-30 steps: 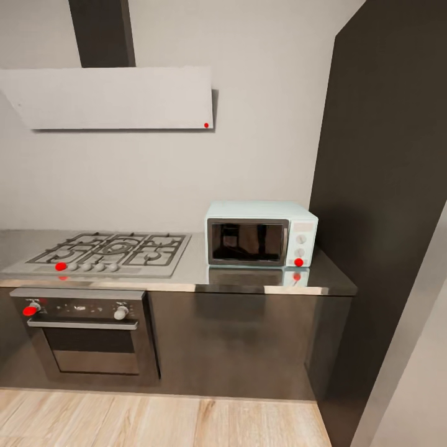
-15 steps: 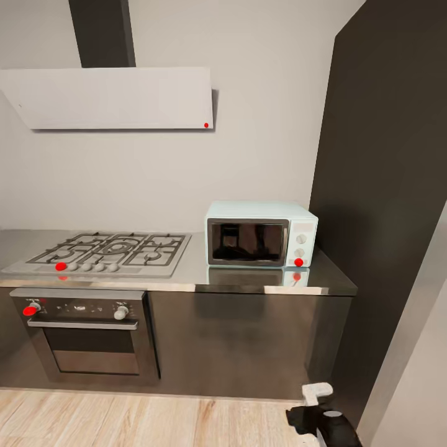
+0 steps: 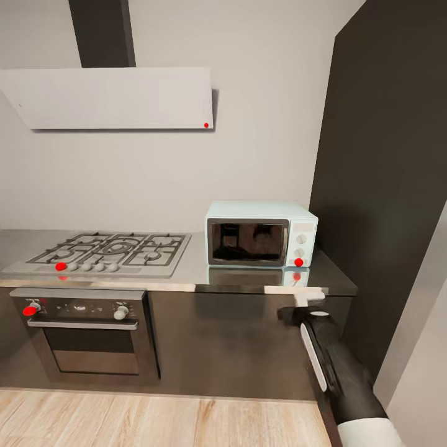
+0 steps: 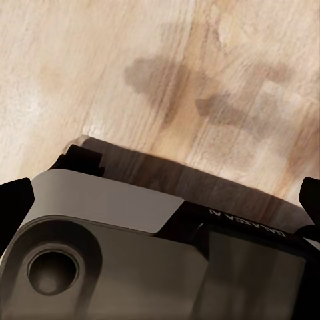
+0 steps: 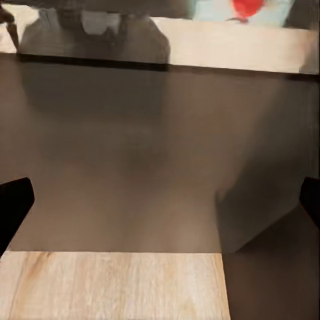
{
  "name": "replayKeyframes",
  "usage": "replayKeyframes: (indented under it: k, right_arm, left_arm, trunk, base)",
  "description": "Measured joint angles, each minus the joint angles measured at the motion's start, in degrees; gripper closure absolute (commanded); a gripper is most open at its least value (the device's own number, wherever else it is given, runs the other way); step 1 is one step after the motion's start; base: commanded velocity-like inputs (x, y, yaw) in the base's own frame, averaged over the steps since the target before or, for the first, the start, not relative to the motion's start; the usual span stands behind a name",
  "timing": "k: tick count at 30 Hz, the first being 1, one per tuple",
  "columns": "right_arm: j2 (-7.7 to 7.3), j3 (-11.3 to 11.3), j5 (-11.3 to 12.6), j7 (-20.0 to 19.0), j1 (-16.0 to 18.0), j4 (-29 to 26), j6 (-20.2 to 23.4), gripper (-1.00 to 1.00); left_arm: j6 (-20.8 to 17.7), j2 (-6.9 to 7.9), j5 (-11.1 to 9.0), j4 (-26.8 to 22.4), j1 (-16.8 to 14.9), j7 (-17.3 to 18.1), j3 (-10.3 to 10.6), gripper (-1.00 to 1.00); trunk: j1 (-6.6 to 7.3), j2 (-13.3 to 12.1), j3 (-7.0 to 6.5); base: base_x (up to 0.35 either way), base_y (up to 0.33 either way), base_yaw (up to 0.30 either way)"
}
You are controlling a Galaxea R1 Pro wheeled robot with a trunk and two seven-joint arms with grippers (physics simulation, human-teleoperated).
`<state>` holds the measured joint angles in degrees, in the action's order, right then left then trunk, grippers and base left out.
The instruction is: In the kitchen, take the popcorn bag from the countertop, put it into the microwave, and heat it until the popcorn is cooked so the cooked popcorn ends up inside the bag.
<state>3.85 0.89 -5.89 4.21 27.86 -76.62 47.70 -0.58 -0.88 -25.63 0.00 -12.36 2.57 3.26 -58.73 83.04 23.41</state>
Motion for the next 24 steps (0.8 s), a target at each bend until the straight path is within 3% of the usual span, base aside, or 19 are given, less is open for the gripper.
replayKeyframes:
  k: [4,7,11,13,18,19,24]
  right_arm:
    - [-0.06,-0.18,0.0,2.62,5.94,0.14,-0.14,-1.0]
    - [0.03,-2.19,0.13,4.86,10.99,0.56,-0.45,-1.0]
    - [0.05,-4.78,0.32,5.48,15.25,1.12,-0.87,-1.0]
    - [0.06,-5.18,0.42,5.51,15.62,1.97,-1.89,-1.0]
    - [0.18,-8.29,0.91,5.42,15.84,14.68,-16.38,-1.0]
    - [0.21,-8.85,0.94,5.31,15.84,19.76,-22.7,-1.0]
    - [0.07,-8.55,0.84,4.3,15.87,22.8,-26.99,-1.0]
  left_arm:
    - [-0.03,-0.01,0.06,0.0,0.0,0.0,0.0,-1.0]
    - [-0.05,-0.01,0.08,0.0,0.0,0.0,0.0,-1.0]
    - [-0.05,0.0,0.09,0.0,0.0,0.0,0.01,-1.0]
    - [-0.04,-0.01,0.09,0.0,0.0,0.0,0.0,-1.0]
    - [0.01,-0.15,0.09,0.0,0.0,0.0,0.0,-1.0]
    - [0.02,-0.17,0.09,0.0,-0.01,0.0,0.0,-1.0]
    - [0.01,-0.18,0.09,0.0,0.0,0.0,0.0,-1.0]
  trunk:
    - [0.0,0.0,-0.01]
    - [0.0,0.0,-0.01]
    - [0.0,0.0,0.0]
    - [0.0,0.0,0.0]
    - [0.0,-0.01,0.01]
    - [0.0,-0.01,0.01]
    - [0.0,0.0,0.0]
  base:
    - [0.0,0.0,0.0]
    - [0.0,0.0,0.0]
    - [0.0,0.0,0.0]
    - [0.0,0.0,0.0]
    - [0.0,0.0,0.0]
    - [0.0,0.0,0.0]
    - [0.0,0.0,0.0]
